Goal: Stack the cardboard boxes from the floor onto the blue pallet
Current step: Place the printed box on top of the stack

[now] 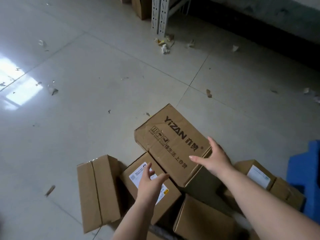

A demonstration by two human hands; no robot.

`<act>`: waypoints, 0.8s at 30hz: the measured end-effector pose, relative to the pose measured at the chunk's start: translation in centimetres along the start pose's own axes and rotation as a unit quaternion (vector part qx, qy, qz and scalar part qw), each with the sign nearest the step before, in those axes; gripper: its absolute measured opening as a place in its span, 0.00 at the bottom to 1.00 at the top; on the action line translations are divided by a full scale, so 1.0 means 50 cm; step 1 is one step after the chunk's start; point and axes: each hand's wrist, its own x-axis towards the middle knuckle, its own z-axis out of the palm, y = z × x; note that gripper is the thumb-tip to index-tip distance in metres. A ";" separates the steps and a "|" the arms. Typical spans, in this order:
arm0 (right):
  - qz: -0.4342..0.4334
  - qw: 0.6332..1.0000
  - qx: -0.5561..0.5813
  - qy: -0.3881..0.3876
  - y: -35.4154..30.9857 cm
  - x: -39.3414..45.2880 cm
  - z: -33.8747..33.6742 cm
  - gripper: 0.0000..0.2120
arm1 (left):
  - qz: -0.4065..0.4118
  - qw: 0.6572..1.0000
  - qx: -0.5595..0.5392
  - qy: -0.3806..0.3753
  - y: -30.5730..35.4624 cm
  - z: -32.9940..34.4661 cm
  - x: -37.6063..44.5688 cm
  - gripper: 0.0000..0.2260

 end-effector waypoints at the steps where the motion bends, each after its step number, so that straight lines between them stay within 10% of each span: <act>1: 0.000 1.000 -0.025 0.007 0.013 0.019 0.003 0.48 | -0.001 1.000 -0.002 -0.002 -0.011 0.008 0.024 0.32; 10: 0.049 0.994 -0.098 0.013 0.090 0.126 0.027 0.48 | -0.010 0.997 -0.019 -0.068 -0.074 0.063 0.108 0.33; 24: 0.016 0.965 0.225 0.132 0.000 -0.017 -0.103 0.25 | 0.108 0.990 0.033 -0.079 0.152 0.080 -0.035 0.24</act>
